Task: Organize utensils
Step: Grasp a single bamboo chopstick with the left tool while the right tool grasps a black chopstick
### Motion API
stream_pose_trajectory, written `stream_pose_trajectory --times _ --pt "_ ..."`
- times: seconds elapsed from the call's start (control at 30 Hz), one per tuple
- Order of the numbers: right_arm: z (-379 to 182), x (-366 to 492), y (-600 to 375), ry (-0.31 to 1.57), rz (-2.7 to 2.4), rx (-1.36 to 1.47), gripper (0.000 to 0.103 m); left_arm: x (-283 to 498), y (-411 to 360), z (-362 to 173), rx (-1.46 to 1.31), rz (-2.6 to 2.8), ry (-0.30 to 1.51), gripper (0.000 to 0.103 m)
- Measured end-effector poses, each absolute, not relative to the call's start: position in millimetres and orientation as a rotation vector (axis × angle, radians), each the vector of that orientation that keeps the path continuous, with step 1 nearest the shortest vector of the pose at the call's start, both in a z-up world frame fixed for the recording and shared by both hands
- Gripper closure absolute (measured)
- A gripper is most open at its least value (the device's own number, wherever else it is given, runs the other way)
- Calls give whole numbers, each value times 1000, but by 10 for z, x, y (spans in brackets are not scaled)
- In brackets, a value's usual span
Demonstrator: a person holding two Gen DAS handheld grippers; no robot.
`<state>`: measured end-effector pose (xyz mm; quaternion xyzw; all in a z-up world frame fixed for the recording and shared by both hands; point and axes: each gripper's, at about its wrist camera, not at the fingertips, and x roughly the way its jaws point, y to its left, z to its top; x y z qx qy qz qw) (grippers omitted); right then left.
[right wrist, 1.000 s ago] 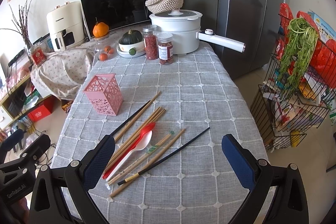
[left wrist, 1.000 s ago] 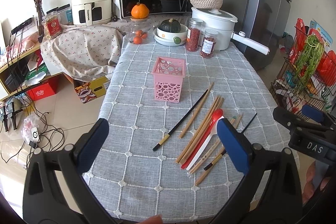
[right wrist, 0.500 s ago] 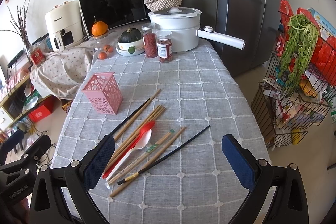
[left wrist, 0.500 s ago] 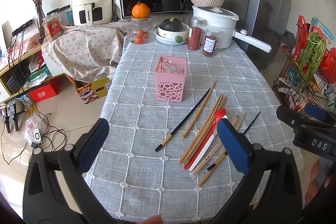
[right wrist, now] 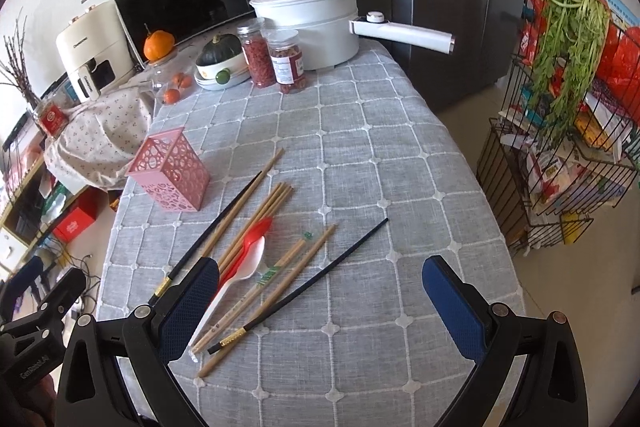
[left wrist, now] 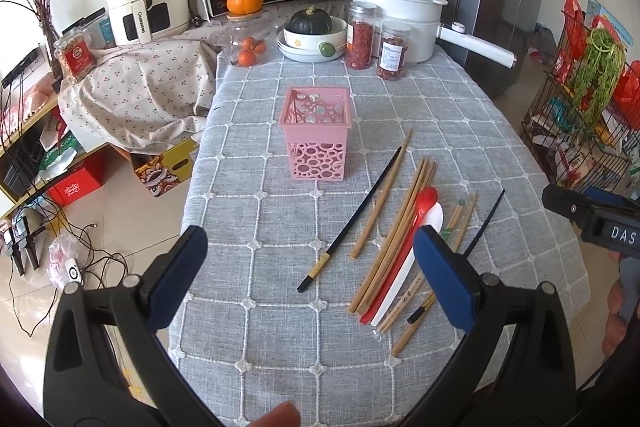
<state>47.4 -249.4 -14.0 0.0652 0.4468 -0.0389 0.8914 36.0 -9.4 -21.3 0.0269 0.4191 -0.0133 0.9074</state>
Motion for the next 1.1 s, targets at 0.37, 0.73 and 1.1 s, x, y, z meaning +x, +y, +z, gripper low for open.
stream_pose_trajectory --times 0.37,0.73,1.1 --pt "-814 909 -2882 1168 -141 261 18 724 -144 -619 28 -122 1064 1" --pt "-1322 1251 -2802 1309 -135 329 46 788 -155 -668 -35 -231 1128 2" --pt "-1327 1211 -2958 1274 -154 336 93 744 -172 -648 -50 -345 1146 30"
